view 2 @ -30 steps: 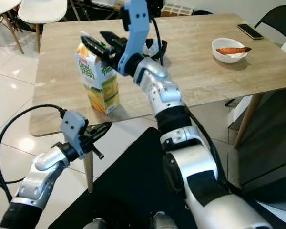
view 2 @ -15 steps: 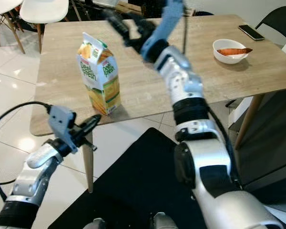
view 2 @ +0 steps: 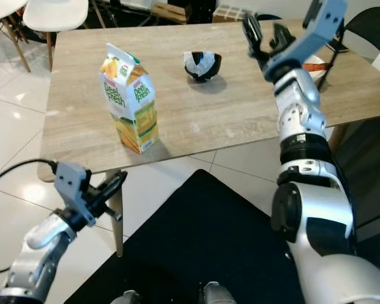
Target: Restocking fridge
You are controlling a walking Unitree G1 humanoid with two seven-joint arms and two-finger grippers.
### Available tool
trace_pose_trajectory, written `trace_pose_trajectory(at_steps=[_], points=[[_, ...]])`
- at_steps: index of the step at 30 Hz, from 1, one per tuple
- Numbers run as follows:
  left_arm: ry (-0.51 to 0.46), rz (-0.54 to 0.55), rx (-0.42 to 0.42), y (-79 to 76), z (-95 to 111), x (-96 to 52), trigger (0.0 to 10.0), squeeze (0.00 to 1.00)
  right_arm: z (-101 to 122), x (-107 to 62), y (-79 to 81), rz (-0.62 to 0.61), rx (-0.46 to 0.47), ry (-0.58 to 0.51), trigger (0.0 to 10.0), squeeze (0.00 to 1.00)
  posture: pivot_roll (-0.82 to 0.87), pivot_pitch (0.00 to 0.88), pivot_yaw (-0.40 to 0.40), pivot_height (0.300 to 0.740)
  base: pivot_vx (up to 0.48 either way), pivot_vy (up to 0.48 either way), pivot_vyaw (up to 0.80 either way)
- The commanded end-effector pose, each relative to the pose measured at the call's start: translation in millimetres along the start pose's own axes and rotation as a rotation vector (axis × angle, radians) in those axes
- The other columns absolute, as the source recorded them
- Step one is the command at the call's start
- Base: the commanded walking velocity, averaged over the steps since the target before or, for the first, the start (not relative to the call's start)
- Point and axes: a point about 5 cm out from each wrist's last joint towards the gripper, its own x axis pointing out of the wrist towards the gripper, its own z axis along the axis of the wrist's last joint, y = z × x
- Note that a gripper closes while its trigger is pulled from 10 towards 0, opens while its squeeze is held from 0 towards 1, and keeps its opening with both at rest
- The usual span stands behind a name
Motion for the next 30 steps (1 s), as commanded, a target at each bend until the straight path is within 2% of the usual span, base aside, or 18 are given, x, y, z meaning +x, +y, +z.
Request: trace_pose_trajectory(at_steps=[1,3,4,5,6,8,9,11,12,13,14,16,17,19,20,23,29,30], points=[[0.031,0.005,-0.015,-5.2,-11,-2.3,10.0,0.0,-5,-5.3,-11.7,-0.058,-0.018,0.009,10.0,0.0,-0.06,0.138,-0.061,0.74,0.0,0.0,0.0],[0.077,0.057,-0.024,-5.3,-26,-11.5,10.0,0.0,-18,-19.6,-37.0,-0.178,-0.078,0.054,10.0,0.0,-0.05,0.138,-0.063,0.74,0.0,0.0,0.0],[0.077,0.057,-0.024,-5.3,-26,-11.5,10.0,0.0,-18,-19.6,-37.0,-0.178,-0.078,0.054,10.0,0.0,-0.05,0.138,-0.063,0.74,0.0,0.0,0.0],[0.108,0.101,-0.022,-3.8,-37,-18.0,10.0,0.0,-25,-26.7,-47.0,-0.227,-0.11,0.083,10.0,0.0,-0.06,0.137,-0.064,0.74,0.0,0.0,0.0],[0.108,0.101,-0.022,-3.8,-37,-18.0,10.0,0.0,-25,-26.7,-47.0,-0.227,-0.11,0.083,10.0,0.0,-0.06,0.137,-0.064,0.74,0.0,0.0,0.0],[0.191,0.21,-0.028,-0.8,-61,-35.3,10.0,0.0,-45,-45.6,-67.5,-0.332,-0.219,0.186,10.0,0.0,-0.06,0.136,-0.065,0.74,0.0,0.0,0.0],[0.191,0.21,-0.028,-0.8,-61,-35.3,10.0,0.0,-45,-45.6,-67.5,-0.332,-0.219,0.186,10.0,0.0,-0.06,0.136,-0.065,0.74,0.0,0.0,0.0],[0.258,0.29,-0.045,0.1,-79,-49.5,10.0,0.0,-63,-64.4,-83.4,-0.416,-0.265,0.265,10.0,0.0,-0.06,0.134,-0.069,0.74,0.0,0.0,0.0],[0.258,0.29,-0.045,0.1,-79,-49.5,10.0,0.0,-63,-64.4,-83.4,-0.416,-0.265,0.265,10.0,0.0,-0.06,0.134,-0.069,0.74,0.0,0.0,0.0],[0.297,0.333,-0.055,0.3,-88,-57.6,10.0,0.0,-72,-75.4,-90.7,-0.453,-0.28,0.308,10.0,0.0,-0.06,0.132,-0.069,0.74,0.0,0.0,0.0],[0.297,0.333,-0.055,0.3,-88,-57.6,10.0,0.0,-72,-75.4,-90.7,-0.453,-0.28,0.308,10.0,0.0,-0.06,0.132,-0.069,0.74,0.0,0.0,0.0],[0.377,0.434,-0.085,1.4,-107,-75.2,10.0,0.0,-92,-97.8,-102.4,-0.521,-0.297,0.384,10.0,0.0,-0.06,0.13,-0.07,0.74,0.0,0.0,0.0],[0.377,0.434,-0.085,1.4,-107,-75.2,10.0,0.0,-92,-97.8,-102.4,-0.521,-0.297,0.384,10.0,0.0,-0.06,0.13,-0.07,0.74,0.0,0.0,0.0],[0.443,0.53,-0.135,2.4,-122,-89.4,10.0,0.0,-106,-113.8,-107.8,-0.546,-0.317,0.443,10.0,0.0,-0.06,0.129,-0.07,0.74,0.0,0.0,0.0],[0.443,0.53,-0.135,2.4,-122,-89.4,10.0,0.0,-106,-113.8,-107.8,-0.546,-0.317,0.443,10.0,0.0,-0.06,0.129,-0.07,0.74,0.0,0.0,0.0],[0.503,0.65,-0.227,0.3,-140,-103.0,10.0,0.0,-133,-139.2,-107.7,-0.525,-0.327,0.556,10.0,0.0,-0.06,0.121,-0.071,0.74,0.0,0.0,0.0],[0.561,0.714,-0.311,-6.1,-154,-107.9,10.0,0.0,-168,-169.8,-97.1,-0.43,-0.275,0.697,10.0,0.0,-0.06,0.117,-0.075,0.74,0.0,0.0,0.0],[0.561,0.714,-0.311,-6.1,-154,-107.9,10.0,0.0,-168,-169.8,-97.1,-0.43,-0.275,0.697,10.0,0.0,-0.06,0.117,-0.075,0.74,0.0,0.0,0.0]])
